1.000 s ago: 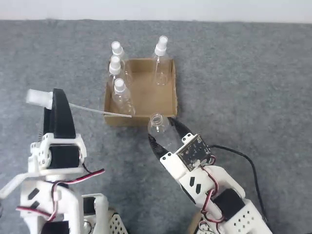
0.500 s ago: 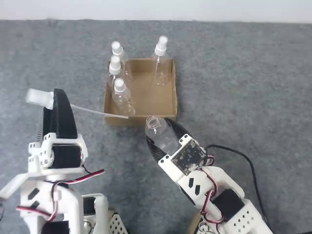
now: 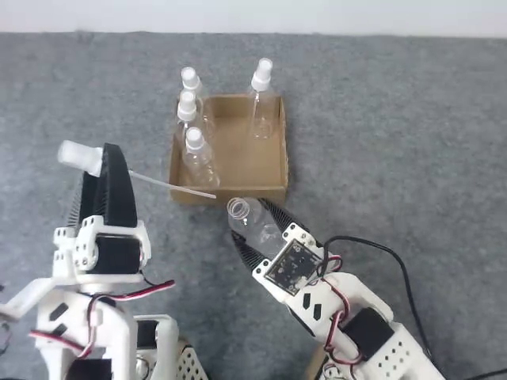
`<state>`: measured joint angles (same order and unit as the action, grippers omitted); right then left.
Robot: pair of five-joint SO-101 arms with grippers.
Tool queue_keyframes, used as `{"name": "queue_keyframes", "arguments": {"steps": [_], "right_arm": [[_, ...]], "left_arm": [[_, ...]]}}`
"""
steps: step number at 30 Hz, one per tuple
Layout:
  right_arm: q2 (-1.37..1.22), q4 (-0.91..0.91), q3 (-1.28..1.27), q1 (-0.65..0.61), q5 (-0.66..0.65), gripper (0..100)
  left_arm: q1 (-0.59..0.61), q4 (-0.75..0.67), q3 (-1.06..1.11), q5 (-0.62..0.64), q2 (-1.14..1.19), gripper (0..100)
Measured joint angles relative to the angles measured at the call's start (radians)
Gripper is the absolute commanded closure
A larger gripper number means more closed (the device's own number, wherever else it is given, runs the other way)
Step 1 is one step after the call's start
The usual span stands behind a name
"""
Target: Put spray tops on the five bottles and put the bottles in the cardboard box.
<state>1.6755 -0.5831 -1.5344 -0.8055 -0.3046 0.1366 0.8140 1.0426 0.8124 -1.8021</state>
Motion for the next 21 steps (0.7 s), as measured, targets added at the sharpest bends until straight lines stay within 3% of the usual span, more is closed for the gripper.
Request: {"name": "queue_keyframes", "arguments": {"steps": [9,21], "right_arm": [[0.000,0.000,0.000,0.002,-0.009,91.9],[0.000,0.000,0.000,0.002,-0.009,91.9]], "left_arm": [[-0.009,0.000,0.000,-0.048,0.000,99],[-0.114,0.000,0.003,-0.106,0.000,99]]}}
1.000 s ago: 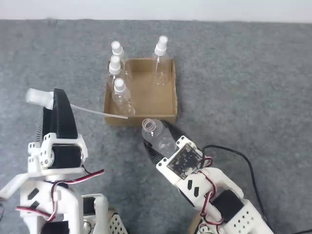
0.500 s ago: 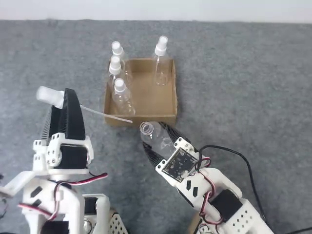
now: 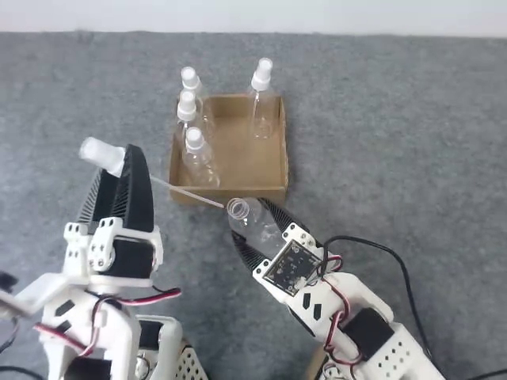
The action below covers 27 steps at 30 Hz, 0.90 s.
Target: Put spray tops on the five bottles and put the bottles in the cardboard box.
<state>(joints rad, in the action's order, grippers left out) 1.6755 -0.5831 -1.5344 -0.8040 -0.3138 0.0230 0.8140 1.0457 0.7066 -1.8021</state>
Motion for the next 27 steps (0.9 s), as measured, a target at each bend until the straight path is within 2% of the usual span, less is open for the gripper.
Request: {"name": "queue_keyframes", "arguments": {"steps": [11,19,27], "right_arm": [[0.000,0.000,0.000,0.000,0.000,91.9],[0.000,0.000,0.000,0.000,0.000,91.9],[0.000,0.000,0.000,0.000,0.000,91.9]], "left_arm": [[-0.006,-0.110,0.109,-0.020,0.000,99],[-0.064,-0.110,0.114,-0.021,0.000,99],[-0.063,-0.110,0.114,-0.021,0.000,99]]}}
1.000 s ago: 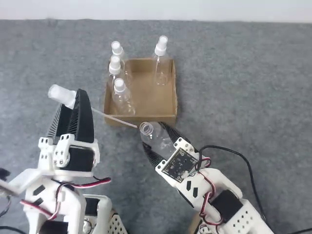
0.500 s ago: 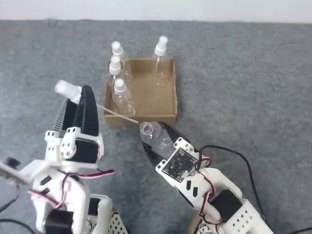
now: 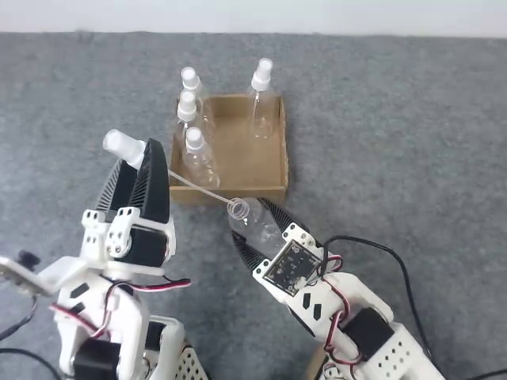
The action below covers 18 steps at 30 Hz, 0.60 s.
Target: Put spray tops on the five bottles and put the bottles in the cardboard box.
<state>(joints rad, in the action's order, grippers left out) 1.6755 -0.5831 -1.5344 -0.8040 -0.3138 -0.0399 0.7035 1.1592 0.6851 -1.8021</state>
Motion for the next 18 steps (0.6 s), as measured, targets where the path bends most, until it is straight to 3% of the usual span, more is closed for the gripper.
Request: {"name": "queue_keyframes", "arguments": {"steps": [18], "right_arm": [[0.000,0.000,0.000,0.000,0.000,91.9]], "left_arm": [[-0.095,0.023,0.086,-0.002,0.000,99]]}}
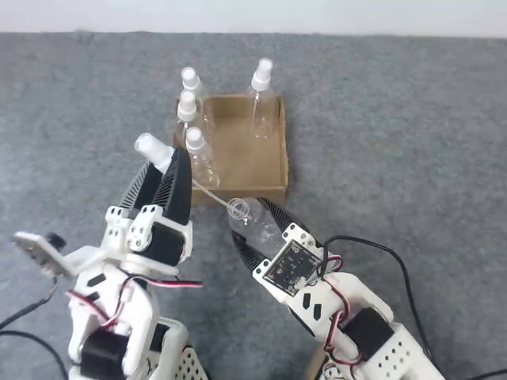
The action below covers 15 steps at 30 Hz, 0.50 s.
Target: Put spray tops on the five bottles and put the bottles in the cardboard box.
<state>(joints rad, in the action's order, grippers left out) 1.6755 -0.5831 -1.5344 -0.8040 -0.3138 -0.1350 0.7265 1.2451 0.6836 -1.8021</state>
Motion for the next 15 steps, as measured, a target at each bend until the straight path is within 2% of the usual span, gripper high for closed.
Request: {"name": "queue_keyframes", "arguments": {"steps": [7,15], "right_arm": [[0.000,0.000,-0.005,-0.003,0.000,91.9],[0.000,0.000,-0.021,-0.003,0.000,91.9]], "left_arm": [[-0.003,0.000,0.034,0.002,0.000,99],[-0.138,0.081,0.041,0.000,0.000,99]]}}
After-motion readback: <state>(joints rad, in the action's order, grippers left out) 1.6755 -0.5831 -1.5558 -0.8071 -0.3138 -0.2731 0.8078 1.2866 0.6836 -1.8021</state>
